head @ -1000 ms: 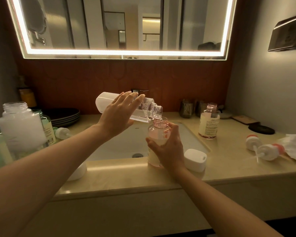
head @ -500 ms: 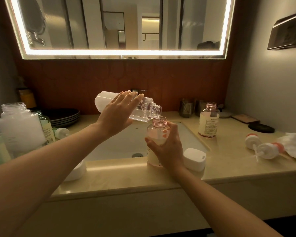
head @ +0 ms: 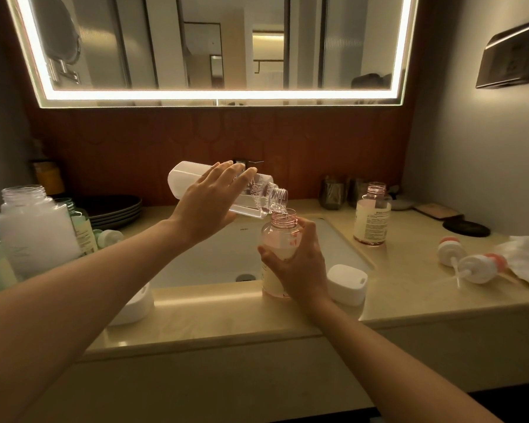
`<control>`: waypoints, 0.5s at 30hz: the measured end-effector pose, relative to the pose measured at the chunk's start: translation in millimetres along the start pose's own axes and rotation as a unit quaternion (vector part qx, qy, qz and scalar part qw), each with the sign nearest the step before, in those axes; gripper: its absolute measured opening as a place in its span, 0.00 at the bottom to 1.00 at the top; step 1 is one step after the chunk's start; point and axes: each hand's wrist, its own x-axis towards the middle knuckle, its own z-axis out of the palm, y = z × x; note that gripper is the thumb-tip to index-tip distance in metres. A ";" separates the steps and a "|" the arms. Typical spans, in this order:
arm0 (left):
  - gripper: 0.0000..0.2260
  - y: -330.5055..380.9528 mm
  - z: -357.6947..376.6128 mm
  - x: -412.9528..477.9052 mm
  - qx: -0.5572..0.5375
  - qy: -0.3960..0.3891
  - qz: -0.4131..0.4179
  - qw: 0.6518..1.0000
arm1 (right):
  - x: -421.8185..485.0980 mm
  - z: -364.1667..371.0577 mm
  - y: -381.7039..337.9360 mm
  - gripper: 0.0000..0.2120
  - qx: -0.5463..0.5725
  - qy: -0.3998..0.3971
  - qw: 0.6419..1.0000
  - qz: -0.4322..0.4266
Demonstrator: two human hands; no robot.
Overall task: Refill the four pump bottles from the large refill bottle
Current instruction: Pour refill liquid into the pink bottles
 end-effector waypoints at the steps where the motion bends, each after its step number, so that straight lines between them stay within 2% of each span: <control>1: 0.36 0.2 -0.7 0.4 0.002 0.001 0.002 1.000 | 0.0 0.3 0.2 0.36 0.000 0.001 1.000 -0.001; 15: 0.36 0.7 -1.6 1.1 0.018 0.008 0.005 1.000 | 0.3 2.0 3.0 0.36 0.000 0.006 1.000 -0.005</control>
